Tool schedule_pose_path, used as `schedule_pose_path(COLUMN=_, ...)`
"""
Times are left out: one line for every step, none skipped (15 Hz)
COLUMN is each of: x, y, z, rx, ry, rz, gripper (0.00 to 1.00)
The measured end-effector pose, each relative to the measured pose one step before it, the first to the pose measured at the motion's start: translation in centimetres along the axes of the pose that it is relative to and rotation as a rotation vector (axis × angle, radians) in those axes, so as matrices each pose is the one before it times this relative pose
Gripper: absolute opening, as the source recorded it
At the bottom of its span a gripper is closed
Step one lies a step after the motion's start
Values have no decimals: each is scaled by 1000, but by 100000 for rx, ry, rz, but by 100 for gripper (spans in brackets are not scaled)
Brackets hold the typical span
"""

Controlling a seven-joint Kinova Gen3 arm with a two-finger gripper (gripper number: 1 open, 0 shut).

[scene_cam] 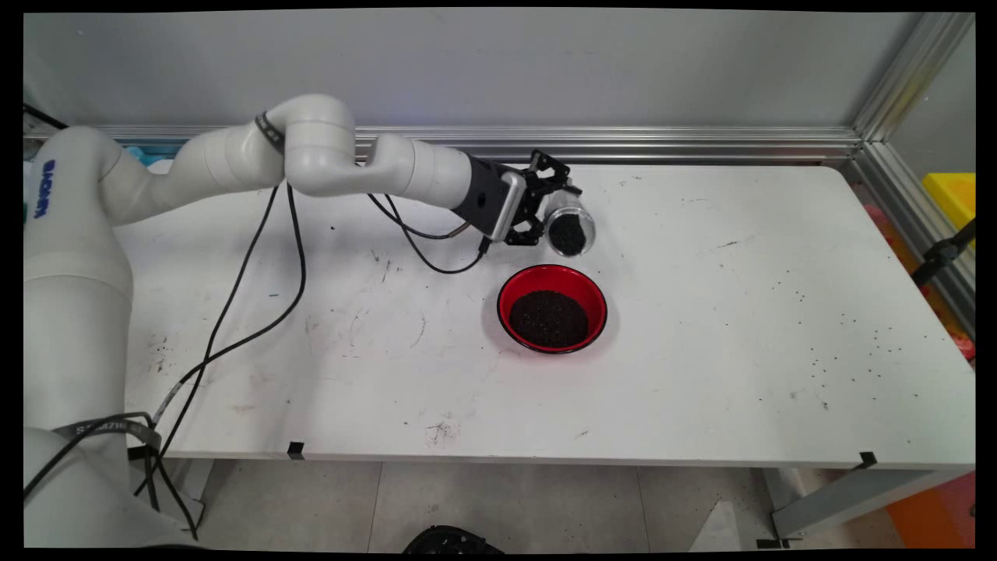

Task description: Pour the black seasoning powder in the red bowl

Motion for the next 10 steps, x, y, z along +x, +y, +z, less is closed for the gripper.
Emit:
schedule_pose_path(x=-336, y=-293, z=-224, rx=-1976, ry=1065, rz=-5309, gripper=0)
schedule_pose_path(x=-305, y=-309, z=-213, rx=-1945, ry=906, rz=-5452, gripper=0)
schedule_pose_path(x=-247, y=-295, z=-181, rx=-1548, ry=600, rz=-4717, gripper=0)
schedule_pose_path(x=-276, y=-370, z=-226, rx=-1741, ry=457, rz=-5867, gripper=0)
schedule_pose_path(x=-268, y=-419, z=-250, rx=-1466, ry=448, rz=-6138, gripper=0)
schedule_pose_path(x=-200, y=-406, z=-249, rx=-1032, ry=465, rz=-5487, gripper=0)
schedule_pose_path(x=-233, y=-484, z=-308, rx=-1035, ry=412, rz=-6681, gripper=0)
schedule_pose_path(x=-234, y=-480, z=-343, rx=-872, ry=380, rz=-6591, gripper=0)
schedule_pose_path(x=-195, y=-383, z=-318, rx=-629, ry=321, rz=-5418, gripper=0)
schedule_pose_path(x=-223, y=-444, z=-373, rx=-382, ry=286, rz=-6198, gripper=0)
